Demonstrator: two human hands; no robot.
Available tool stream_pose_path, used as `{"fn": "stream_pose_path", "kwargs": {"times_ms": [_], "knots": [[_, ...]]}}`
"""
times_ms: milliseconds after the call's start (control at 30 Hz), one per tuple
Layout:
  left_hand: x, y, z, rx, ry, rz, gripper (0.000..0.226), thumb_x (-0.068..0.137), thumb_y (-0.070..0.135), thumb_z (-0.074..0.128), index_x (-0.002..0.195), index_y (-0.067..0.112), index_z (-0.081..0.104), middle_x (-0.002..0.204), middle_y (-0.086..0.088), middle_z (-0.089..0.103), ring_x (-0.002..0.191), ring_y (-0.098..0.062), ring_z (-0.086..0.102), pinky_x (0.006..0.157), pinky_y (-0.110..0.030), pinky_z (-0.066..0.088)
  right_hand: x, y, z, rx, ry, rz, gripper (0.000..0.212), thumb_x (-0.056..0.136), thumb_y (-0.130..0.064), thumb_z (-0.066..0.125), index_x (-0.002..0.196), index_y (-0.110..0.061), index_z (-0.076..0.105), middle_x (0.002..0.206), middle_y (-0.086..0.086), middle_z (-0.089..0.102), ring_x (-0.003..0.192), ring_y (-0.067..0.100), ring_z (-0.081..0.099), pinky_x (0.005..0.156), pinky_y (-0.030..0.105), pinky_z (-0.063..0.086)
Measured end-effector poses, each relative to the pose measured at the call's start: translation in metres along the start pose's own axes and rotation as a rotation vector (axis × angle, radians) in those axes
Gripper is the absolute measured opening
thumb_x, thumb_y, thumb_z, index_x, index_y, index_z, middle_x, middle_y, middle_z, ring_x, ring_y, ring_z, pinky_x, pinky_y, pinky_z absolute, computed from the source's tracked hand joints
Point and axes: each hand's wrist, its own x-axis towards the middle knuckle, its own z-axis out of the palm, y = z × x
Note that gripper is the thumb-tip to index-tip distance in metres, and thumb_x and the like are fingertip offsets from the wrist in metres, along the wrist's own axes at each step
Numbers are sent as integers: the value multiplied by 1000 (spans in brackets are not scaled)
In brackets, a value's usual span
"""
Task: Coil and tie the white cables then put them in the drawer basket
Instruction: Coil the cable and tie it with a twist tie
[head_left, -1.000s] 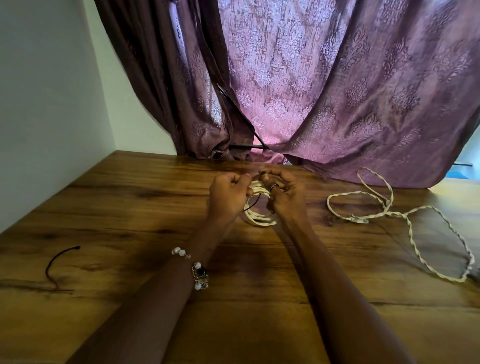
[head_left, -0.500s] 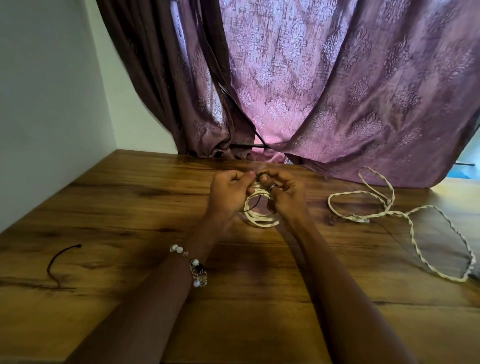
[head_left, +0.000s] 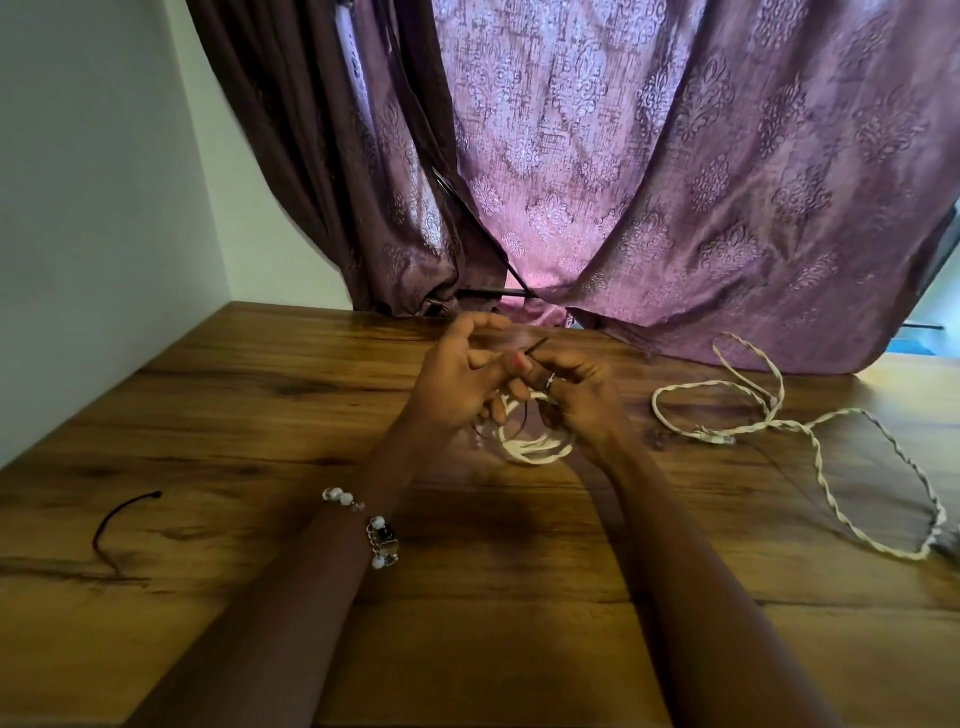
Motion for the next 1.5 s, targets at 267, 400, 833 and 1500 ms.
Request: {"fn": "stream_pose_path", "kwargs": {"times_ms": [267, 400, 833, 1500], "knots": [[2, 2, -5, 147, 41, 118, 5, 86, 8, 67, 86, 2, 66, 46, 9, 58, 37, 0, 47, 39, -14, 36, 8, 16, -7, -115, -12, 150, 20, 86, -1, 62, 76, -12, 75, 50, 6, 47, 32, 8, 25, 39, 16, 17], [4, -4, -3, 185, 182, 202, 11, 90, 12, 62, 82, 5, 64, 45, 9, 54, 39, -1, 47, 40, -19, 40, 6, 11, -4, -97, -53, 179, 12, 87, -6, 63, 86, -3, 74, 65, 19, 58, 33, 6, 29, 39, 18, 18], [21, -5, -53, -503, 842, -219, 28, 101, 22, 46, 75, 11, 46, 37, 6, 53, 32, -7, 51, 34, -16, 35, 7, 12, 1, -138, -142, 219, 15, 72, -28, 73, 72, -14, 78, 54, 12, 52, 33, 11, 27, 43, 30, 13], [10, -10, 0, 48, 489, -52, 27, 88, -2, 55, 64, 5, 63, 58, -10, 60, 46, -17, 55, 46, -24, 46, 9, 9, 16, -281, -23, 181, 27, 91, 9, 50, 69, -1, 61, 41, -12, 48, 29, 0, 36, 34, 8, 26]]}}
